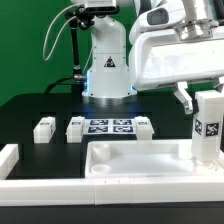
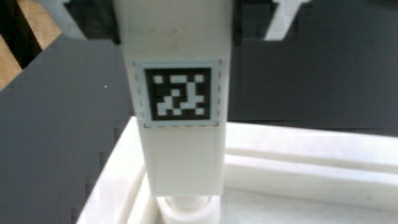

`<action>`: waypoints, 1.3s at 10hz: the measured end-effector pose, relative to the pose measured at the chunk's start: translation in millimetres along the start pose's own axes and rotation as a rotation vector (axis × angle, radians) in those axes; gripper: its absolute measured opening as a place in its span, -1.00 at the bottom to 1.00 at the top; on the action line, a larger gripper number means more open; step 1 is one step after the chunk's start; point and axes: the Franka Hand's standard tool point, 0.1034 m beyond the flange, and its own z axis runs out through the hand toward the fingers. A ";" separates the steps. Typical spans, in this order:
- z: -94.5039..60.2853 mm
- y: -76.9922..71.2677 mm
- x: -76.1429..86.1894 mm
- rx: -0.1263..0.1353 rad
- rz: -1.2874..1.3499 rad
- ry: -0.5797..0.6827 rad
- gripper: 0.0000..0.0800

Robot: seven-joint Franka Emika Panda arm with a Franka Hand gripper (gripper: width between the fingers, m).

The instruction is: Assemble desk

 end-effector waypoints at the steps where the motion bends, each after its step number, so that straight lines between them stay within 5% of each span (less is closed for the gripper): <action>1: 1.5 -1.1 0.3 -0.002 -0.001 0.017 -0.28; 7: 4.3 -6.5 5.8 -0.006 -0.009 0.076 -0.28; 8: 4.3 -6.4 5.8 -0.006 -0.009 0.076 -0.05; 9: 4.3 -6.4 5.8 -0.006 -0.009 0.076 -0.05; 10: 4.3 -6.4 5.8 -0.006 -0.009 0.076 0.45; 13: 4.3 -6.4 5.8 -0.006 -0.009 0.076 0.59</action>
Offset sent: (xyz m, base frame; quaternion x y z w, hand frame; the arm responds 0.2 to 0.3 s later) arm -0.0036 0.0036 -0.0086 -0.0143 0.0124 0.0152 0.9997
